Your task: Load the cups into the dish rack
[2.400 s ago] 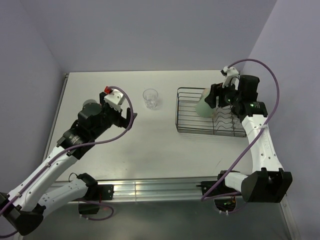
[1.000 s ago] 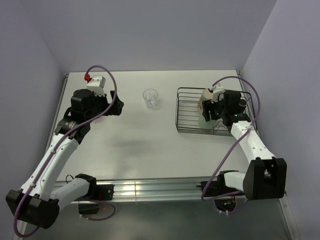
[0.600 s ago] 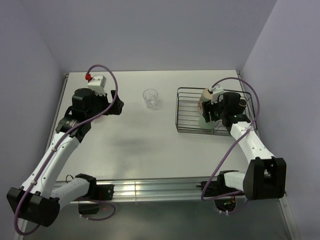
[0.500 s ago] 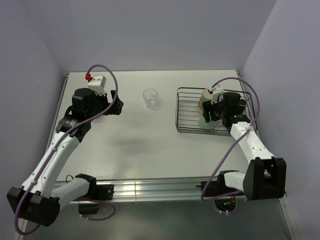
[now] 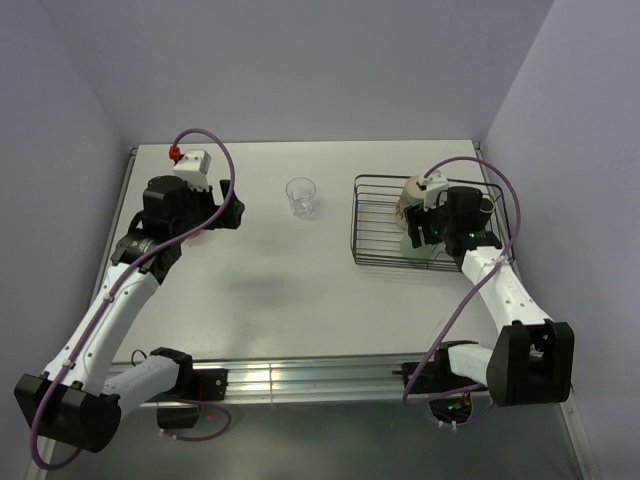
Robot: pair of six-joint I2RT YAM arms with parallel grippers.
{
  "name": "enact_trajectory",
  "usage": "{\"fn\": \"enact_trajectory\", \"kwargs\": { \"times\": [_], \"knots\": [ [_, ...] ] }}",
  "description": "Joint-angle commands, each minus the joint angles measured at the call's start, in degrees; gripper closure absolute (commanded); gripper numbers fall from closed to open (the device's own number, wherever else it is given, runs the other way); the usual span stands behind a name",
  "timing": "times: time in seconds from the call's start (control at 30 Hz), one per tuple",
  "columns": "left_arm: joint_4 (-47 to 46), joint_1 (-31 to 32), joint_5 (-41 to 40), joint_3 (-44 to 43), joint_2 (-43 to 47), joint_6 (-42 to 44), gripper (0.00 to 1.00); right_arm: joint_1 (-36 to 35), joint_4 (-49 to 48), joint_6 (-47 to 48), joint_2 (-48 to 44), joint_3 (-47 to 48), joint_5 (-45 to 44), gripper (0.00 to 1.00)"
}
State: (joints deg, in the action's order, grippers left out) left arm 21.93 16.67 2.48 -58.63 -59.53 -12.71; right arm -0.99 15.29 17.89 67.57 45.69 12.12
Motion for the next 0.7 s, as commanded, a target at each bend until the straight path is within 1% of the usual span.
{"fn": "enact_trajectory", "kwargs": {
  "times": [0.0,0.07,0.1,0.13,0.4,0.5,0.6,0.67],
  "knots": [
    [-1.1,-0.41,-0.72,-2.01,-0.06,1.2,0.01,-0.24,1.06,1.09,-2.44,1.15,-1.92,0.17],
    [-1.02,-0.58,-0.81,-2.1,-0.15,1.37,0.01,-0.24,1.67,1.01,-2.71,1.5,-2.01,0.1],
    [-0.93,-0.58,-0.72,-2.1,-0.15,1.37,0.01,-0.24,1.85,1.01,-3.14,1.59,-2.1,0.01],
    [-1.01,-0.76,-0.72,-2.19,-0.15,1.37,0.01,-0.24,2.11,1.01,-3.32,1.68,-2.01,0.0],
    [0.39,-1.72,0.42,-3.59,-1.11,1.55,0.01,-0.24,4.22,-0.22,-4.81,5.28,-1.84,0.0],
    [2.67,-3.56,2.35,-5.35,-2.34,1.64,0.01,-0.24,5.62,-0.92,-5.26,9.05,-2.27,0.0],
    [6.88,-5.32,4.02,-8.16,-4.97,2.16,0.01,-0.24,6.42,-1.54,-4.65,14.41,-3.33,0.0],
    [10.49,-7.52,5.69,-10.62,-6.38,4.0,0.02,-0.32,7.38,-2.07,-4.12,18.81,-3.51,0.0]
  ]
}}
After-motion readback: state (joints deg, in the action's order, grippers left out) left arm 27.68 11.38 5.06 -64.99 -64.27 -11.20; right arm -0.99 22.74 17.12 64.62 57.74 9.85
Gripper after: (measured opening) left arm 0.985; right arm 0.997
